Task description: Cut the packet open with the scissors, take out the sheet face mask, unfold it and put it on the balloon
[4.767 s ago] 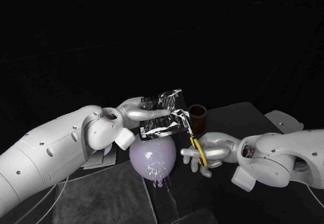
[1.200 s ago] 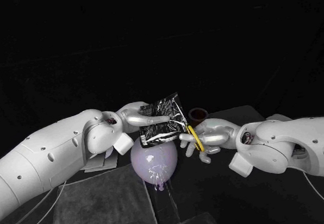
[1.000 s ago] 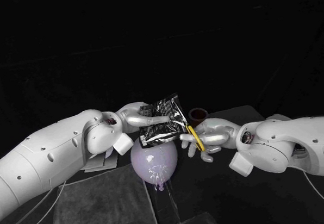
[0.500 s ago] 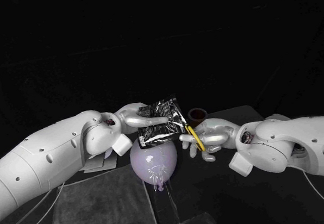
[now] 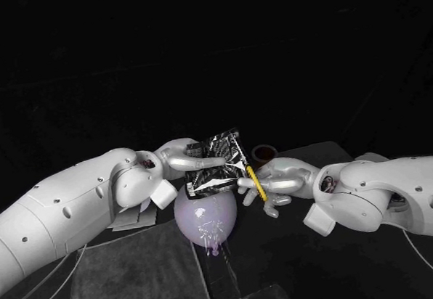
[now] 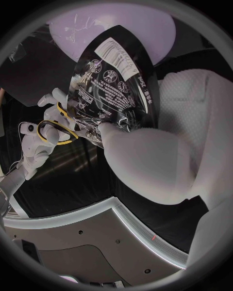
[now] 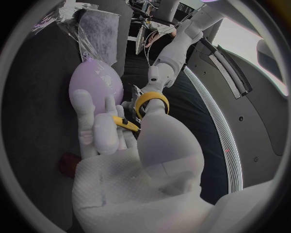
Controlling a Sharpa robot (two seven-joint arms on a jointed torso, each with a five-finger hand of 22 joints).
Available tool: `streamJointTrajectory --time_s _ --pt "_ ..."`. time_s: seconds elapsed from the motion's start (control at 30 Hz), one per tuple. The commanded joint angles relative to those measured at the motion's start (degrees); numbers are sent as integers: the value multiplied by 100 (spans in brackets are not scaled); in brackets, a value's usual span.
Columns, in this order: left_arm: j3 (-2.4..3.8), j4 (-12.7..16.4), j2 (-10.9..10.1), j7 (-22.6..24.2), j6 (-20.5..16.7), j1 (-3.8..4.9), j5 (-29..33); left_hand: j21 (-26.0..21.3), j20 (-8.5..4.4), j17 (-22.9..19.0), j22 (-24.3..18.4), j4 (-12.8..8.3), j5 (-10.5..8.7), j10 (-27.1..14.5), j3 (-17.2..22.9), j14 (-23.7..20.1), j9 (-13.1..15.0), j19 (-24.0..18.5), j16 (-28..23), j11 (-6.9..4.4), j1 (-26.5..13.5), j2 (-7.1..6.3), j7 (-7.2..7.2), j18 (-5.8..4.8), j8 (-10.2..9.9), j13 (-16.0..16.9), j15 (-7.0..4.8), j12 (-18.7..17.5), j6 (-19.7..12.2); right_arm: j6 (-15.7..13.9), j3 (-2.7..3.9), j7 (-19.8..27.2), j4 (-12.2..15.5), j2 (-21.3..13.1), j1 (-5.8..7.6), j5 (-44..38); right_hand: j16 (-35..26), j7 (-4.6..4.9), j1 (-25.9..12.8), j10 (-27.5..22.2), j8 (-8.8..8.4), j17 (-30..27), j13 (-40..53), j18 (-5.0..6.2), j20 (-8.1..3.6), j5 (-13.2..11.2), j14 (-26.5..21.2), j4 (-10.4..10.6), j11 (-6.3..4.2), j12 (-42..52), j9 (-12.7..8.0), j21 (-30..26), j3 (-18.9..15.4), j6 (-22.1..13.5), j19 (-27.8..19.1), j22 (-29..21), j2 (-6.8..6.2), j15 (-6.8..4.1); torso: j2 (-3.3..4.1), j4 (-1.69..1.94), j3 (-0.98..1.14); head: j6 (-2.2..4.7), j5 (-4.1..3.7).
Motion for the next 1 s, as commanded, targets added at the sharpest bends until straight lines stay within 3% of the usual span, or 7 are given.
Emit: streamJointTrajectory --time_s 0.03,0.6,0.8,0.9,0.97,1.0 --pt "1 13 16 18 106 -1 -117 28 4 5 9 -7 22 54 32 11 658 38 24 4 9 51 2 82 23 4 -37 -10 24 -48 10 124 4 8 15 20 33 54 -24 -22 5 25 -43 104 38 2 6 33 -5 -23 -16 53 -7 -19 23 39 -58 43 -6 -2 -2 -20 -10" --pt "-23 -10 33 100 15 -2 -556 30 1 8 9 -20 22 56 41 11 666 36 23 3 5 45 4 82 26 4 -39 -13 23 -30 11 55 -65 26 221 92 117 4 -80 176 108 114 -167 129 73 1 44 26 -53 72 -53 252 100 95 112 121 -81 10 -4 -1 0 4 -8" --pt "-36 -22 32 104 4 -1 -580 30 1 8 9 -20 22 56 41 11 666 36 23 3 5 45 4 82 26 4 -39 -13 23 -85 11 48 -122 72 263 132 167 -63 -53 385 210 195 -208 121 51 0 99 8 -120 189 -70 432 104 236 205 189 -25 -44 2 -1 -3 11 -19" --pt "-39 -22 33 106 -1 -1 -584 31 0 10 9 -25 22 57 44 11 668 36 22 3 3 42 4 82 27 4 -39 -14 23 -150 11 44 -145 101 270 144 210 -144 13 620 311 283 -195 100 7 -1 171 -14 -195 320 -75 606 75 404 306 251 54 -110 2 3 -4 14 -16" --pt "-40 -21 32 107 -6 -1 -586 31 0 10 9 -25 22 57 44 11 668 36 22 3 3 42 4 82 27 4 -39 -14 23 -208 11 53 -155 116 273 162 277 -263 128 934 446 445 -132 64 -75 1 288 -47 -309 502 -62 867 41 641 459 345 168 -213 2 4 -4 18 -17" --pt "-40 -21 31 107 -7 -1 -586 31 0 10 9 -25 22 57 44 11 668 36 22 3 3 42 4 82 27 4 -39 -14 23 -247 11 61 -159 123 274 171 344 -389 271 1244 586 619 -43 17 -156 2 406 -93 -433 680 -15 1171 48 913 633 454 290 -310 2 0 -5 24 -22"
